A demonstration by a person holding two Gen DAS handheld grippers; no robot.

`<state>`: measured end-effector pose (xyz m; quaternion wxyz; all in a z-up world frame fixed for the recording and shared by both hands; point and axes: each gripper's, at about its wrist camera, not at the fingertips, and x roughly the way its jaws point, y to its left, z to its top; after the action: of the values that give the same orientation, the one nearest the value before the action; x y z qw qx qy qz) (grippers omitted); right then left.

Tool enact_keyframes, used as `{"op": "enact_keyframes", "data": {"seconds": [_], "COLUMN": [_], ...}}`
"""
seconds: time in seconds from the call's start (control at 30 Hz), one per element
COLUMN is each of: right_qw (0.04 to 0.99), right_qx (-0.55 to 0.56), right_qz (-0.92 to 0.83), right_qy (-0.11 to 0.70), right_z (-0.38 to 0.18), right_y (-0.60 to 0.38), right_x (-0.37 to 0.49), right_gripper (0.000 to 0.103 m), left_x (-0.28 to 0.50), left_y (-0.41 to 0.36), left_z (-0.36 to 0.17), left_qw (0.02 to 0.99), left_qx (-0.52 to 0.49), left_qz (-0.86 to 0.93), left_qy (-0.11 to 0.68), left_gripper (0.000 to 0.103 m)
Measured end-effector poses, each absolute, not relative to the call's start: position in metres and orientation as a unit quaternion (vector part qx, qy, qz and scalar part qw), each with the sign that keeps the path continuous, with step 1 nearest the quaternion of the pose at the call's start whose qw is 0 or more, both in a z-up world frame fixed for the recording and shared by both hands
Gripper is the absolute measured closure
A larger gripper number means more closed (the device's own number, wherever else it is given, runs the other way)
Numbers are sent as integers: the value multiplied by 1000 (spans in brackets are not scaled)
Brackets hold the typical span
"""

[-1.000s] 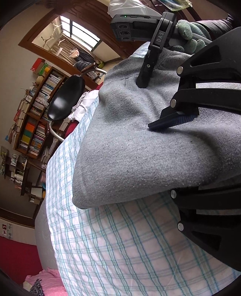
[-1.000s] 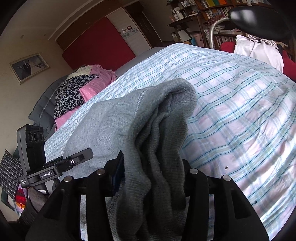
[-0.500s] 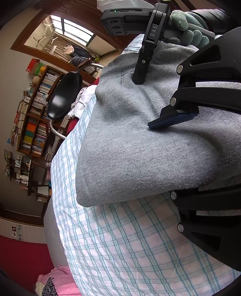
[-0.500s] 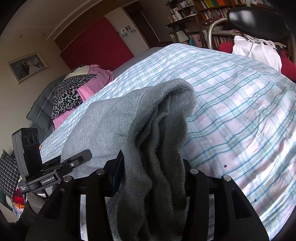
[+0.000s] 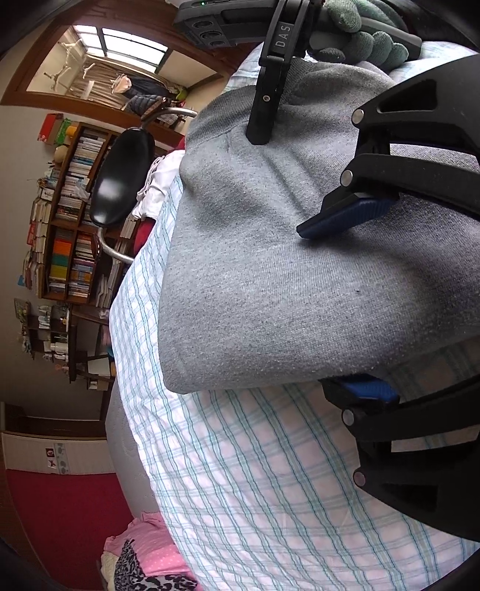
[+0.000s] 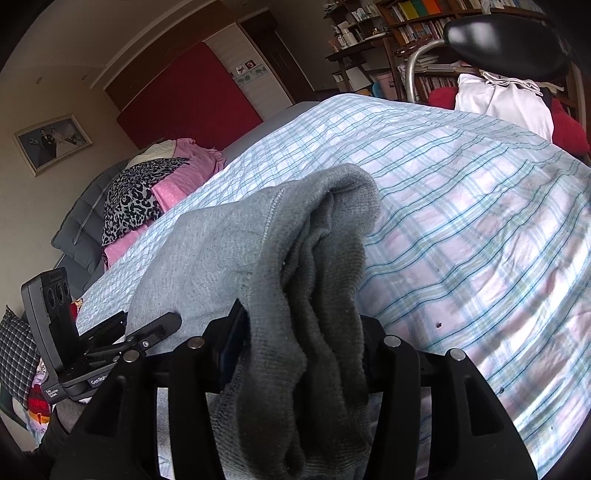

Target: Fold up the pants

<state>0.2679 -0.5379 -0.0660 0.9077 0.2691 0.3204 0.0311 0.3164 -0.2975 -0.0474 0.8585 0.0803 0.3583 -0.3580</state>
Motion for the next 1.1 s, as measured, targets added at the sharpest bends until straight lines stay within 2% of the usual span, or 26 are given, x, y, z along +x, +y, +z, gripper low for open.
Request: {"op": "enact_keyframes", "data": {"seconds": [0.2,0.47,0.57,0.83,0.93,1.1], "right_qw": [910,918,920,916,921,920], "right_qx": [275,269,280,326,306,197], "right_qz": [24,10,-5,-25,-30,-130], "right_qy": [309,291,274,232,240,314], "right_z": [-65,-61,-59,-62,-61,-63], "right_y": [-540,-538,-543,-552,-541,-506], "right_x": [263,249,238,194,186,193], "right_gripper": [44,43,37,37,37,37], "left_x": [308,291,284,267,261,253], "left_y": [-293,-286,-279,-260,-254,-250], "left_z": [-48,-46,-48,-48,-48,-48], "left_qw": [865,873,872,870,870,872], "left_qx": [89,100,91,70,68,67], "left_qz": [-344,-325,-323,-318,-317,-314], "left_qy": [353,350,358,372,371,370], "left_gripper": [33,31,31,31,31,29]}}
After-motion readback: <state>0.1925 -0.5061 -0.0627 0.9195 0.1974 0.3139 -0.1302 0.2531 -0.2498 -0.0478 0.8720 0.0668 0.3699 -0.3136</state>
